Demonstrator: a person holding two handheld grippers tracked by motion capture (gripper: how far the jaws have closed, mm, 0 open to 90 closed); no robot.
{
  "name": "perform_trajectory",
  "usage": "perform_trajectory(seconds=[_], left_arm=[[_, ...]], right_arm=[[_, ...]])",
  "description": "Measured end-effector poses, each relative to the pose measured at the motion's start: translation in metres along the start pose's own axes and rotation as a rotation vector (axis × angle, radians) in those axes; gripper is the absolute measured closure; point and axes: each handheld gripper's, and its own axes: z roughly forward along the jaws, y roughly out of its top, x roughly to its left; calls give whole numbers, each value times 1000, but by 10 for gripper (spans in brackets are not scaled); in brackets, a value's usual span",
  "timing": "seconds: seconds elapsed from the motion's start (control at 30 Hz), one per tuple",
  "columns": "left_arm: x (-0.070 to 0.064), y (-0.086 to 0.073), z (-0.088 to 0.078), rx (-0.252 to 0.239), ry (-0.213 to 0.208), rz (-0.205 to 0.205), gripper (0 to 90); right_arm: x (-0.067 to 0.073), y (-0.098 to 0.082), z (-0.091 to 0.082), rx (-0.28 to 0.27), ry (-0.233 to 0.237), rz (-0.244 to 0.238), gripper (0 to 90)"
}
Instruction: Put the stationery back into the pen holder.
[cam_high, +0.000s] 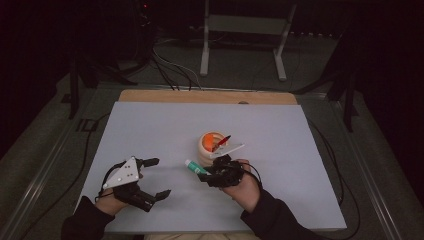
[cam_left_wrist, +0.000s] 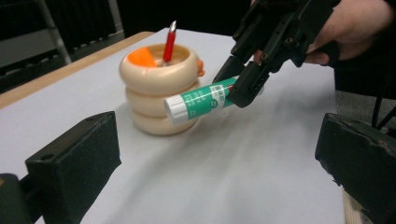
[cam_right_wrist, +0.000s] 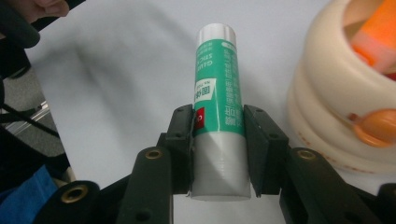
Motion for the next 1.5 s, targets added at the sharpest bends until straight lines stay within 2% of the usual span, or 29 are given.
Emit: perform_trajectory(seconds=[0.33, 0.47, 0.5, 0.57, 0.67, 0.7, 0.73, 0.83, 0.87, 0.9, 0.97, 1.23, 1.37, 1.5], left_arm=[[-10, 17, 20, 39, -17, 68, 13], [-12, 19, 25, 40, -28, 88, 13], [-14, 20, 29, 48, -23, 118, 13], [-15, 21, 32, 63, -23, 141, 13], [-16, 24, 35, 86, -33, 141, 13], [-17, 27, 37, 129, -27, 167, 13], [-18, 28, 38, 150, -22, 181, 13], [-21, 32, 42, 171, -20, 228, 12], [-21, 32, 42, 171, -20, 228, 12], [-25, 33, 44, 190, -6, 276, 12], [-29, 34, 48, 222, 16, 323, 13], [-37, 30, 57, 279, 69, 453, 76], [-41, 27, 61, 292, 103, 525, 147], [-45, 23, 65, 307, 148, 614, 175]], right_arm=[[-12, -5, -19, 11, 8, -72, 654], [-14, -7, -20, 23, 18, -82, 654], [-13, -7, -19, 33, 19, -89, 654], [-13, -8, -17, 45, 24, -90, 654], [-12, -8, -15, 57, 27, -88, 654], [-12, -7, -15, 60, 26, -88, 654], [-12, -7, -15, 65, 28, -90, 654], [-11, -5, -15, 69, 30, -88, 654], [-11, -5, -15, 69, 30, -88, 654], [-11, -5, -14, 71, 28, -86, 654], [-10, -4, -13, 80, 31, -86, 654], [-9, -3, -9, 108, 46, -75, 654], [-9, -1, -10, 109, 58, -67, 654], [-8, 1, -10, 111, 71, -58, 654]])
